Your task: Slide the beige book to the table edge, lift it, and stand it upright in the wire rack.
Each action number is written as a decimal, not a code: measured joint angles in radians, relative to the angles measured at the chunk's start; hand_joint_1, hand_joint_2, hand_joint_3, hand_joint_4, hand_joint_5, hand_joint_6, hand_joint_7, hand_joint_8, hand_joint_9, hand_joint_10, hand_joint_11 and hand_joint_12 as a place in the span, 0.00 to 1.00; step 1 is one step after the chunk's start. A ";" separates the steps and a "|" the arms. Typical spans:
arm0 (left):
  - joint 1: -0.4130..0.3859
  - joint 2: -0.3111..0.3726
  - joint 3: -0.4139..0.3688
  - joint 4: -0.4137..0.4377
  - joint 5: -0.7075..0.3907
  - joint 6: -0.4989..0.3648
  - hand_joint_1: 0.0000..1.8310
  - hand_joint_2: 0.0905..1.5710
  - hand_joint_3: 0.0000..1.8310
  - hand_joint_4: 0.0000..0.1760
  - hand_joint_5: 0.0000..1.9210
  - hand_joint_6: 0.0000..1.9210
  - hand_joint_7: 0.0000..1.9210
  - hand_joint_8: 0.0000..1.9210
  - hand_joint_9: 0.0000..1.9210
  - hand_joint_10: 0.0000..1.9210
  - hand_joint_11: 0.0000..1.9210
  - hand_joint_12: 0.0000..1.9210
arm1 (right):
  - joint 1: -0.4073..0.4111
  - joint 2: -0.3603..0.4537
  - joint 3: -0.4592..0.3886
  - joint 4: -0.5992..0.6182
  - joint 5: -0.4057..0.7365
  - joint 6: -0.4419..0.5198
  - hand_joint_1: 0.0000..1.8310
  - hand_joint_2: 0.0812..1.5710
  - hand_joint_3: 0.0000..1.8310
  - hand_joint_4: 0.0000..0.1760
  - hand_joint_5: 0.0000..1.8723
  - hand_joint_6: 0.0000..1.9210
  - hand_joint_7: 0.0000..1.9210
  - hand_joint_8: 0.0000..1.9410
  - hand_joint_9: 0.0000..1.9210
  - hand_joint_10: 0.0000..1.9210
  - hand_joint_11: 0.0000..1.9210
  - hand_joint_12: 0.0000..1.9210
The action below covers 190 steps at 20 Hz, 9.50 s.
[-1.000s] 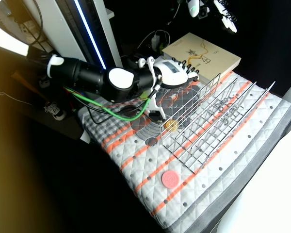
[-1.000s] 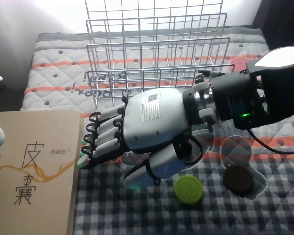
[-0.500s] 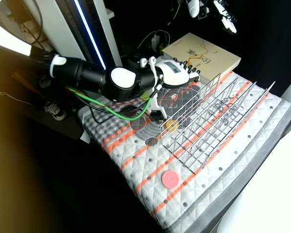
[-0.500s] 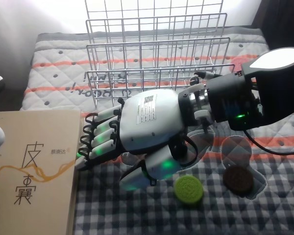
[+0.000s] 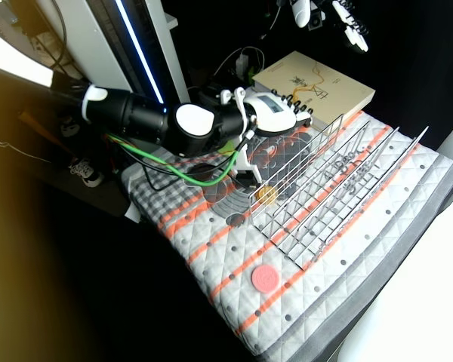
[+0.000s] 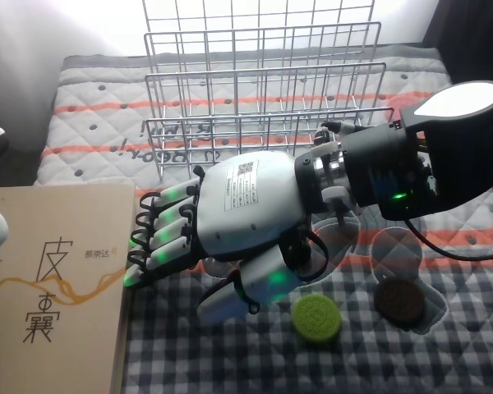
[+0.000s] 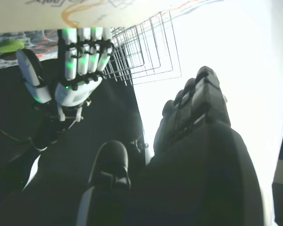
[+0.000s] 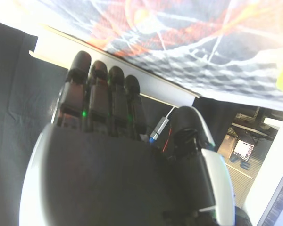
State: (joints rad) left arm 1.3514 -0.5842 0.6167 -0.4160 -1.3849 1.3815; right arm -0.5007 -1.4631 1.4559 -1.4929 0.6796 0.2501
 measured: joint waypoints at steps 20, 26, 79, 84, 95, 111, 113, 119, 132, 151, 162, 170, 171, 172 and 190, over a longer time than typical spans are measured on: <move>0.013 -0.011 -0.003 -0.015 -0.014 -0.013 0.00 0.89 0.00 0.00 0.02 0.00 0.00 0.00 0.00 0.00 0.00 0.00 | -0.021 0.034 -0.012 0.003 -0.012 -0.013 0.04 0.94 0.00 0.00 0.11 0.00 0.11 0.00 0.08 0.00 0.00 0.31; 0.070 -0.011 -0.018 -0.042 -0.059 -0.037 0.00 0.89 0.00 0.00 0.03 0.00 0.00 0.00 0.00 0.00 0.00 0.00 | -0.035 0.105 -0.070 -0.001 -0.029 -0.007 0.01 0.94 0.00 0.00 0.10 0.00 0.09 0.00 0.05 0.00 0.00 0.20; -0.018 -0.346 0.451 -0.119 0.479 -0.628 0.09 0.61 0.00 0.00 0.21 0.00 0.25 0.00 0.22 0.01 0.00 0.61 | -0.484 0.601 -0.407 1.352 0.583 -0.794 0.19 0.91 0.00 0.00 0.15 0.00 0.13 0.00 0.10 0.00 0.00 0.20; -0.018 -0.347 0.455 -0.132 0.480 -0.628 0.20 0.72 0.00 0.00 0.38 0.00 0.37 0.00 0.28 0.18 0.00 0.84 | -0.486 0.596 -0.407 1.358 0.580 -0.794 0.16 0.92 0.00 0.00 0.14 0.00 0.12 0.00 0.09 0.00 0.00 0.16; -0.008 -0.334 0.503 -0.259 0.460 -0.652 0.63 0.73 0.00 0.00 0.47 0.54 0.36 0.75 0.33 0.90 0.35 1.00 | -0.508 0.597 -0.407 1.378 0.580 -0.794 0.14 0.94 0.00 0.00 0.12 0.00 0.13 0.00 0.10 0.00 0.03 0.17; 0.009 -0.265 0.427 -0.206 0.093 -0.755 0.82 0.67 0.00 0.00 0.50 0.50 0.56 0.41 0.52 0.51 0.38 0.80 | -0.520 0.593 -0.407 1.395 0.580 -0.794 0.10 0.95 0.00 0.00 0.16 0.00 0.18 0.00 0.14 0.00 0.09 0.11; -0.001 -0.265 0.419 -0.209 0.062 -0.758 0.76 0.71 0.00 0.00 0.43 0.64 0.45 0.54 0.49 0.61 0.45 0.69 | -0.520 0.592 -0.407 1.395 0.579 -0.794 0.11 0.94 0.00 0.00 0.17 0.00 0.18 0.00 0.14 0.00 0.11 0.09; -0.014 -0.265 0.419 -0.205 -0.001 -0.770 0.80 0.68 0.00 0.00 0.43 0.60 0.47 0.51 0.55 0.48 0.48 0.72 | -0.521 0.589 -0.407 1.402 0.580 -0.794 0.11 0.92 0.00 0.00 0.17 0.00 0.18 0.00 0.14 0.00 0.14 0.05; -0.266 -0.330 0.518 -0.151 0.077 -0.735 0.68 0.70 0.00 0.00 0.46 0.56 0.54 0.53 0.64 0.44 0.58 0.62 | -0.532 0.583 -0.407 1.415 0.579 -0.794 0.09 0.92 0.00 0.00 0.17 0.00 0.19 0.00 0.15 0.00 0.16 0.01; -0.853 -0.445 0.696 0.236 0.261 -0.724 0.80 0.69 0.00 0.00 0.45 0.57 0.47 0.50 0.54 0.53 0.43 0.76 | -0.584 0.561 -0.395 1.472 0.594 -0.794 0.05 0.88 0.00 0.00 0.20 0.00 0.21 0.00 0.18 0.00 0.16 0.00; -1.051 -0.439 0.703 0.408 0.457 -0.609 0.70 0.65 0.00 0.00 0.54 0.46 0.64 0.32 0.70 0.32 0.61 0.57 | -0.627 0.544 -0.396 1.500 0.632 -0.794 0.15 0.84 0.00 0.00 0.22 0.00 0.21 0.00 0.18 0.01 0.19 0.02; -1.059 -0.431 0.671 0.394 0.563 -0.480 0.76 0.67 0.00 0.00 0.49 0.42 0.54 0.48 0.54 0.60 0.58 0.58 | -0.660 0.532 -0.401 1.517 0.650 -0.786 0.15 0.86 0.00 0.00 0.23 0.00 0.20 0.00 0.19 0.00 0.22 0.03; -1.064 -0.425 0.659 0.401 0.562 -0.462 0.76 0.68 0.00 0.00 0.47 0.45 0.54 0.49 0.53 0.62 0.58 0.60 | -0.663 0.531 -0.403 1.524 0.652 -0.785 0.16 0.86 0.00 0.00 0.23 0.00 0.21 0.00 0.20 0.00 0.21 0.02; -1.067 -0.422 0.654 0.407 0.562 -0.457 0.76 0.68 0.00 0.00 0.47 0.45 0.54 0.49 0.53 0.63 0.59 0.60 | -0.663 0.529 -0.403 1.527 0.653 -0.784 0.19 0.86 0.00 0.00 0.24 0.00 0.22 0.00 0.20 0.00 0.22 0.02; -1.046 -0.416 0.614 0.283 0.574 -0.242 0.70 0.66 0.00 0.00 0.53 0.44 0.61 0.42 0.72 0.22 0.62 0.52 | -0.688 0.511 -0.402 1.547 0.670 -0.769 0.17 0.84 0.00 0.00 0.22 0.00 0.20 0.00 0.18 0.00 0.19 0.00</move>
State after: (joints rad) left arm 0.3054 -1.0004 1.2304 -0.1329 -0.8112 1.1393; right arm -1.1889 -0.9520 1.0534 0.0536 1.3495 -0.5194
